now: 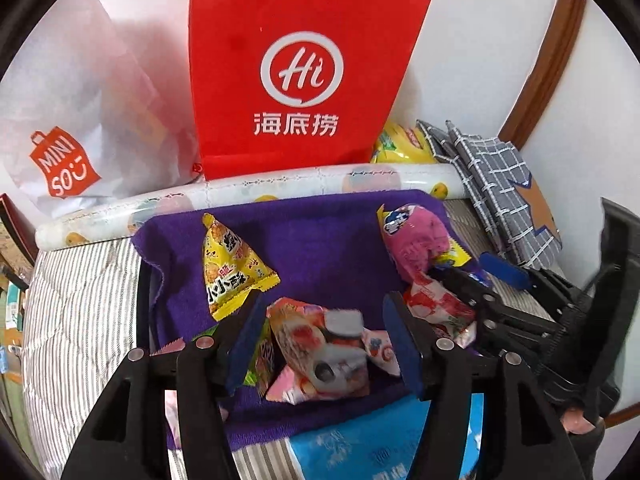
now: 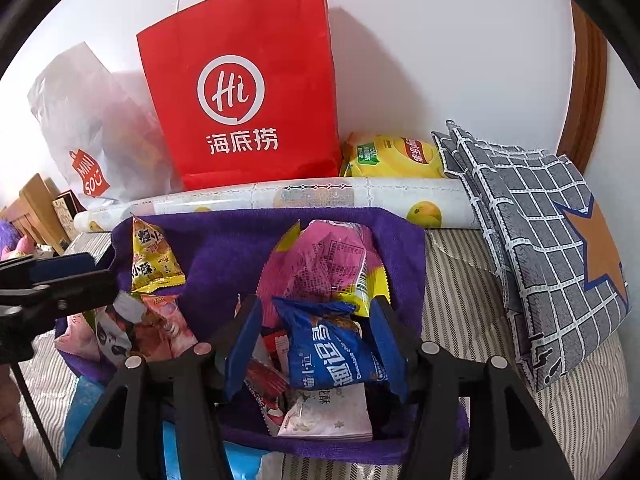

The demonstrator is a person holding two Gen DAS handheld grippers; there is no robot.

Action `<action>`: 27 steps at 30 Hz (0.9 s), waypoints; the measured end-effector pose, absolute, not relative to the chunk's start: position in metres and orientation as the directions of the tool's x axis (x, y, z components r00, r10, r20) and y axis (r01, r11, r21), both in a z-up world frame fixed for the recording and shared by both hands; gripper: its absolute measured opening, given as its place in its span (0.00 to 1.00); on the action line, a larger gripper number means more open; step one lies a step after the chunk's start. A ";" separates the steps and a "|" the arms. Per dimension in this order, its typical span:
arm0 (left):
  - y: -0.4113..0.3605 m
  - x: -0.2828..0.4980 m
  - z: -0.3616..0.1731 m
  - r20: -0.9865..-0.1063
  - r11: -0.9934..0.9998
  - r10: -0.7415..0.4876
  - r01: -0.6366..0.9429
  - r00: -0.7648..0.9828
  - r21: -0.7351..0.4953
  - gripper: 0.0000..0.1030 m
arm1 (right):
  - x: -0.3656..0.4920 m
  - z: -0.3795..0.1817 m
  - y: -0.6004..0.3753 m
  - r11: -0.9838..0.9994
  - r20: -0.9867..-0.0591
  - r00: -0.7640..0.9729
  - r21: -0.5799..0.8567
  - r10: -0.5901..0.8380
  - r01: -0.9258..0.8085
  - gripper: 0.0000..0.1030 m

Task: Organize snacks
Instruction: 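Open both tools to release the packets and pull back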

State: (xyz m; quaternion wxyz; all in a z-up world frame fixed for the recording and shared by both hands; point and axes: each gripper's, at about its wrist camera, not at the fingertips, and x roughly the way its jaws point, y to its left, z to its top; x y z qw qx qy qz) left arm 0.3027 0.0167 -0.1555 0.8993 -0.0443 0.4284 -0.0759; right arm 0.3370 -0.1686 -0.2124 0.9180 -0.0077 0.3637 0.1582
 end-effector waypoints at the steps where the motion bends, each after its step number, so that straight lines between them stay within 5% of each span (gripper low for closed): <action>1: 0.017 0.298 -0.153 -0.758 0.984 -0.177 0.097 0.628 -0.149 0.59 | 0.336 -0.211 -0.170 0.949 -0.667 0.687 0.106 0.289 -0.296 0.52; 27: 0.004 0.149 -0.112 -0.641 0.988 -0.146 0.076 0.754 -0.135 0.62 | 0.175 -0.137 -0.196 0.979 -0.576 0.797 0.033 0.182 -0.200 0.60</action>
